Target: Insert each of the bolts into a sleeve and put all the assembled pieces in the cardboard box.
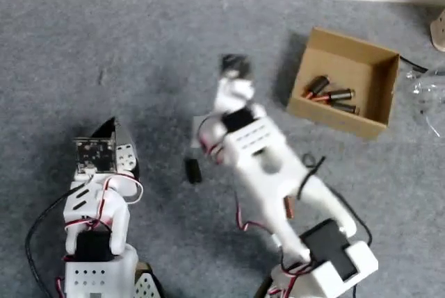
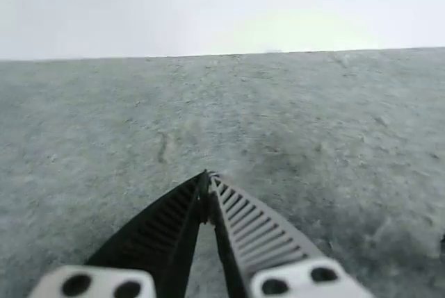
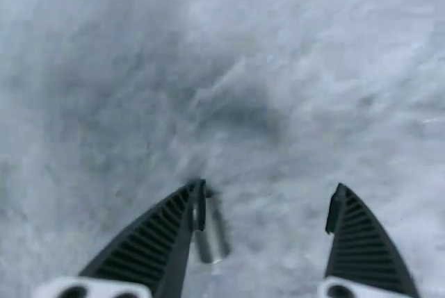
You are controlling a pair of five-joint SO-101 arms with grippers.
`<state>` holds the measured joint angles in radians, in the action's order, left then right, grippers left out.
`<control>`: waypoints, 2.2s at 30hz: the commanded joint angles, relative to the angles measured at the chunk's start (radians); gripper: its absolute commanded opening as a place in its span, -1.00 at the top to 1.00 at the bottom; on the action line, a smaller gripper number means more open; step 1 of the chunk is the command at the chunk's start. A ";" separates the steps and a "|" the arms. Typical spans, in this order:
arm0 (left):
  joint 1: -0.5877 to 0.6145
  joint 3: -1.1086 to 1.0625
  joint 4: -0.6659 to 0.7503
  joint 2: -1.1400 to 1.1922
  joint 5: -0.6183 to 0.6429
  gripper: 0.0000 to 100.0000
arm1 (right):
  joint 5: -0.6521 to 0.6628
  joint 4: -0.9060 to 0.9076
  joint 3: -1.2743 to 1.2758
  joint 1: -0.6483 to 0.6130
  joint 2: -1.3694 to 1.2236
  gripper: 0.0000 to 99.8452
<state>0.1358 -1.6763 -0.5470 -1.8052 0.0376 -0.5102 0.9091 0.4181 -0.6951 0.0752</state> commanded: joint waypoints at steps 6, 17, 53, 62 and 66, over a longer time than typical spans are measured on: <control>0.024 0.012 0.028 -0.018 0.021 0.98 | 0.017 -0.260 0.171 -0.193 0.042 0.49; 0.019 0.004 0.028 -0.018 0.021 0.98 | 0.017 -0.351 0.292 -0.191 0.041 0.49; 0.016 0.004 0.028 -0.018 0.023 0.98 | 0.166 -0.097 0.077 -0.188 -0.139 0.99; 0.016 0.004 0.028 -0.018 0.023 0.98 | 0.166 -0.162 0.329 0.013 0.295 0.99; 0.016 0.002 0.028 -0.018 0.023 0.98 | 0.204 -0.162 0.424 0.102 0.493 0.99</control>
<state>0.1481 -1.6763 -0.5470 -1.8052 0.0514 -0.3613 0.7772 0.8094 -0.6659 0.4051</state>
